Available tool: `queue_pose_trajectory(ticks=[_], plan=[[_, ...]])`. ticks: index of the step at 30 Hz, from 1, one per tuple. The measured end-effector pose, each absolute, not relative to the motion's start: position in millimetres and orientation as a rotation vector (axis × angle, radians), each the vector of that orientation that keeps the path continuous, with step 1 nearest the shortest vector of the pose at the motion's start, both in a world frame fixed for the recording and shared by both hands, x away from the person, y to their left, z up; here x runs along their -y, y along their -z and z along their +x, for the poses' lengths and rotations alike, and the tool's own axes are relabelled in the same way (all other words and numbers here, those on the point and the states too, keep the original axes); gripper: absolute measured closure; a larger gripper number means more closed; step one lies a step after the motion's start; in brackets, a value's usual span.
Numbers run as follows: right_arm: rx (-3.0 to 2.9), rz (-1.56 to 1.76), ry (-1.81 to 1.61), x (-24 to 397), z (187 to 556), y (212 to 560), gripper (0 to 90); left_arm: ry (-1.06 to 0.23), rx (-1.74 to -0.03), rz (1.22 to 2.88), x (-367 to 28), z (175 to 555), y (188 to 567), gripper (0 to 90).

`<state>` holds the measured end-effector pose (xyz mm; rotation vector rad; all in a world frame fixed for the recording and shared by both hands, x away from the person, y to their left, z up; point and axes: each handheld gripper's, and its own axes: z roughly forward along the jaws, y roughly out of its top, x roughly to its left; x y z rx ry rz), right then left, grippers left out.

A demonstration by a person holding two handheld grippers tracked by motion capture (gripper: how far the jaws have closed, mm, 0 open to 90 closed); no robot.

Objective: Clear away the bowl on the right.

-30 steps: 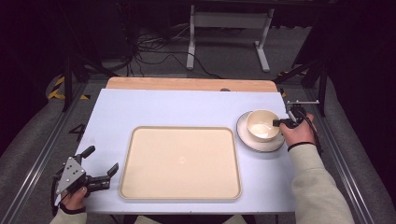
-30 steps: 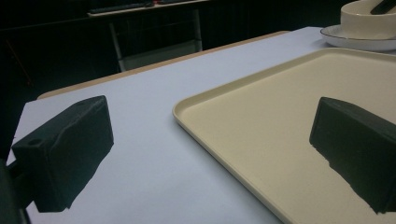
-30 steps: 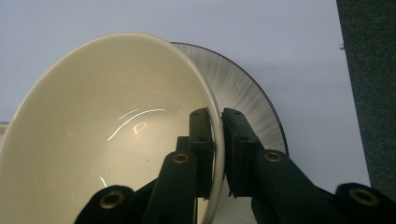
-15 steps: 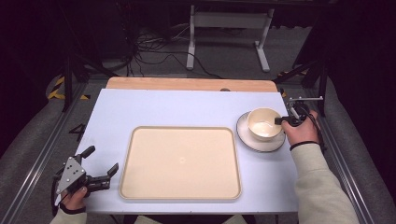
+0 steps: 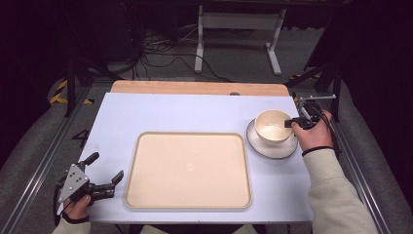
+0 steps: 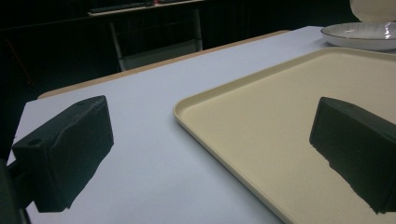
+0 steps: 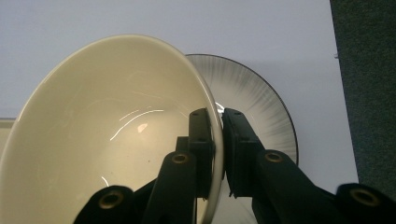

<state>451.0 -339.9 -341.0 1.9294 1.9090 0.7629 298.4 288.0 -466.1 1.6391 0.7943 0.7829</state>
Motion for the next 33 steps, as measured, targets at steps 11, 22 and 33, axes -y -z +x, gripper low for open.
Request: queue_pose_trajectory(ticks=[11,22,33], plan=[[-1.914,1.941,-0.734,329.8,447.3,331.1,82.8,-0.782,-0.793,1.641,-287.8,298.5,466.2,0.2],[-1.924,1.936,-0.731,323.4,440.9,323.1,82.8,-0.780,-0.793,1.642,-287.8,298.6,466.2,0.2],[-1.987,1.899,-0.775,304.9,430.6,314.0,82.8,-0.781,-0.789,1.644,-287.4,298.8,466.1,0.2]])
